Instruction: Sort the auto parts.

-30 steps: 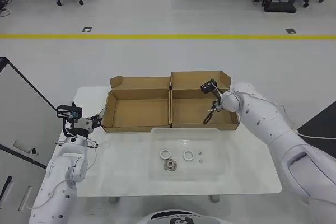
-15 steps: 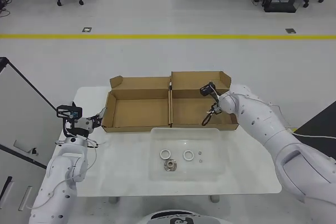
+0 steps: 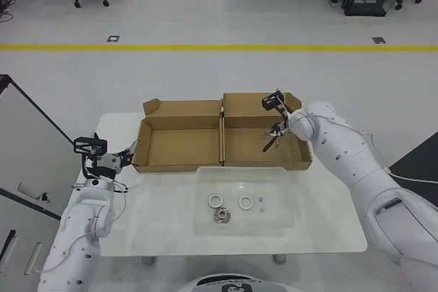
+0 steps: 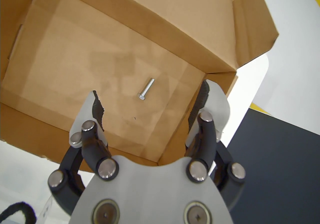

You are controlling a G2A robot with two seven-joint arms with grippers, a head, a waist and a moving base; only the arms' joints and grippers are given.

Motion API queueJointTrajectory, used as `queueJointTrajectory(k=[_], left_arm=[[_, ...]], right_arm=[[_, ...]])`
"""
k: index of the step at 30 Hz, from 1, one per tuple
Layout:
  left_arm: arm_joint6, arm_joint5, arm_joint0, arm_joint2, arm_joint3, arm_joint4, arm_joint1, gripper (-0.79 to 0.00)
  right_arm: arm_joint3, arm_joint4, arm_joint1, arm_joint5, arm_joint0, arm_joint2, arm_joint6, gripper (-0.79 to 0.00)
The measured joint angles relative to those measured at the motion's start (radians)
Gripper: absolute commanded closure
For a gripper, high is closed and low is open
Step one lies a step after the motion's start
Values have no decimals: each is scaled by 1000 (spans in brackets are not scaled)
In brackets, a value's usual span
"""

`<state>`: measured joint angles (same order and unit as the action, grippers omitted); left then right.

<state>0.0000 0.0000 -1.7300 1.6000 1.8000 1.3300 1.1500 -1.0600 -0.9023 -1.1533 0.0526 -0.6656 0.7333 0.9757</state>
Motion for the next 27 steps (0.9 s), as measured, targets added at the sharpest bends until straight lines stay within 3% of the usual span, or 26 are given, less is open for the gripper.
queueJointTrajectory(k=[9,16,27], left_arm=[[0,0,0,0,0,0,0,-785],[0,0,0,0,0,0,0,-785],[0,0,0,0,0,0,0,-785]], right_arm=[[-397,-51,86,51,-164,193,94,-785],[-696,4,136,146,-329,347,201,-785],[-899,112,170,262,-463,434,353,-785]])
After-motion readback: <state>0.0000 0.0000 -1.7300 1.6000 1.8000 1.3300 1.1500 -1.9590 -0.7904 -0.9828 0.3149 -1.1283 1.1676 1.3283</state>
